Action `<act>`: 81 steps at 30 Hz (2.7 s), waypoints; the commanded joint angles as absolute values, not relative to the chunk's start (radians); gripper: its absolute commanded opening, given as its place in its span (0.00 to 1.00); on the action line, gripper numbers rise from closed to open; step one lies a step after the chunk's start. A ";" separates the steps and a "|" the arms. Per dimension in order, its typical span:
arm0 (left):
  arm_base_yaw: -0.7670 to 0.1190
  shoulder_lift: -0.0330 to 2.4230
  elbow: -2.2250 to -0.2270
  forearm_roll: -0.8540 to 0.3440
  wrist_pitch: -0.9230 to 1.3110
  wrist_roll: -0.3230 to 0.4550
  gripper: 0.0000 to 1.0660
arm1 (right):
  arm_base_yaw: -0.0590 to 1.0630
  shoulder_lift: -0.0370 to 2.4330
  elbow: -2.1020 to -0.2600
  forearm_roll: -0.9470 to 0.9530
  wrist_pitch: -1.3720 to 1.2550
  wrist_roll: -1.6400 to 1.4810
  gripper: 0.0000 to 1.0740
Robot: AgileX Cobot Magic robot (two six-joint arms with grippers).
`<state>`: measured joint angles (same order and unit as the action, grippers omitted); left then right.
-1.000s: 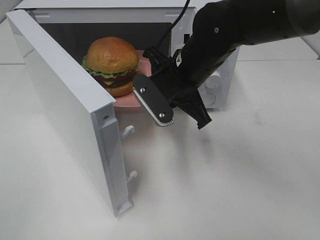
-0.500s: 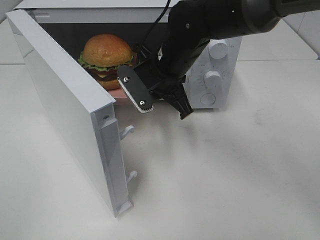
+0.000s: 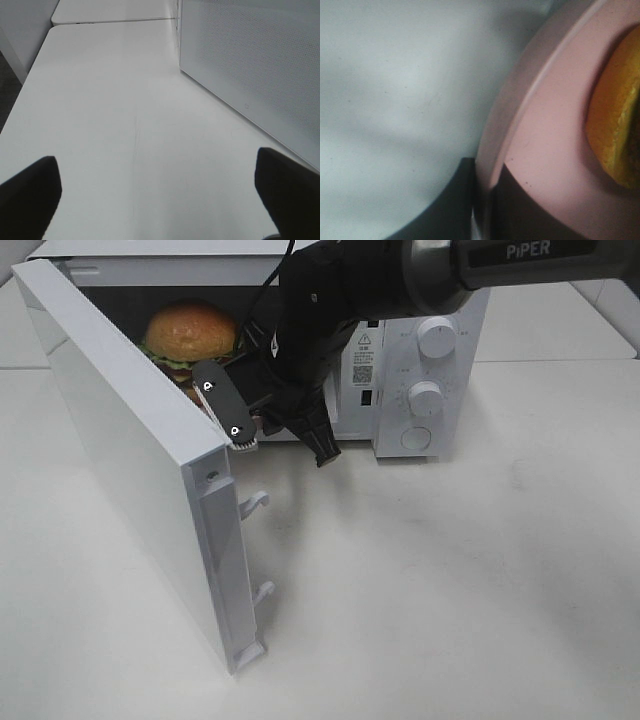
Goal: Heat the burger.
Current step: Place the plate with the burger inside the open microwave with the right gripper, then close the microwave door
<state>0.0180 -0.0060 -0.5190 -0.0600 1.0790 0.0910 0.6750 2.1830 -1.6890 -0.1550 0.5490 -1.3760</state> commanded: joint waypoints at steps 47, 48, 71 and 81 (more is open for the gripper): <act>0.012 -0.027 -0.515 -0.066 1.069 0.092 0.92 | 0.664 2.347 -1.963 -0.217 0.535 -1.103 0.49; 0.012 -0.027 -0.515 -0.066 1.069 0.092 0.92 | 0.665 2.326 -1.926 -0.217 0.510 -1.103 0.51; 0.012 -0.027 -0.515 -0.066 1.069 0.092 0.92 | 0.664 1.983 -1.411 -0.232 0.336 -1.102 0.71; 0.012 -0.027 -0.515 -0.066 1.069 0.092 0.92 | 0.639 1.834 -1.263 -0.251 0.336 -1.016 0.71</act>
<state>0.0180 -0.0060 -0.5190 -0.0600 1.0790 0.0910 0.6480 1.8510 -1.2670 -0.2410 0.3360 -1.0370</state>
